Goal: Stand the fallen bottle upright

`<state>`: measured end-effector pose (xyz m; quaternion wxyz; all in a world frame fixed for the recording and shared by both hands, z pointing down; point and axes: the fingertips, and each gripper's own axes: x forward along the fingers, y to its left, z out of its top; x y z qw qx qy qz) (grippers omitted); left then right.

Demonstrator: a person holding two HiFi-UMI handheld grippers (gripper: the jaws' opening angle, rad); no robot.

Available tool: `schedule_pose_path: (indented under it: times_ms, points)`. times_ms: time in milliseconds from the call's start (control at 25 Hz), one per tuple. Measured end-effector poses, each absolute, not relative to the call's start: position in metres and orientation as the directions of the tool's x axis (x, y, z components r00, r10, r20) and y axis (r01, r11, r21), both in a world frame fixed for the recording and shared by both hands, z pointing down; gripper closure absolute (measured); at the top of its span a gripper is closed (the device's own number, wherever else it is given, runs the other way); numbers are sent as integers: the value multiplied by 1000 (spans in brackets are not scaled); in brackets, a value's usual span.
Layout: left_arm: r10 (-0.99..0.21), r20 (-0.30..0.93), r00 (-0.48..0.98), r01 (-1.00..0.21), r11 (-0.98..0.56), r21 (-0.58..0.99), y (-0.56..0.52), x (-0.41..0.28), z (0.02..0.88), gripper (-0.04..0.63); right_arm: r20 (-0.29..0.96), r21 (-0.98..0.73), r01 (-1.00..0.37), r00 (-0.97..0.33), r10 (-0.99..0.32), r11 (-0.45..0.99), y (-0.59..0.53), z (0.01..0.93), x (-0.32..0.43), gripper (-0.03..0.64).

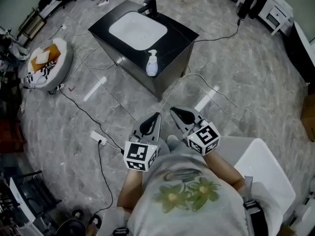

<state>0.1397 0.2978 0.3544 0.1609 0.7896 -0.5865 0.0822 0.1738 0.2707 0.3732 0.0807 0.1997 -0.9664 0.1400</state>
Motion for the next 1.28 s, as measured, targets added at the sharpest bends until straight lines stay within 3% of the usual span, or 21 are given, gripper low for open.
schedule_pose_path:
  times_ms: [640, 1280]
  points:
    - [-884, 345, 315, -946, -265, 185, 232, 136, 379, 577, 210, -279, -404, -911, -355, 871, 204, 388, 170, 574]
    - [-869, 352, 347, -932, -278, 233, 133, 48, 391, 577, 278, -282, -444, -886, -371, 850, 105, 405, 95, 574]
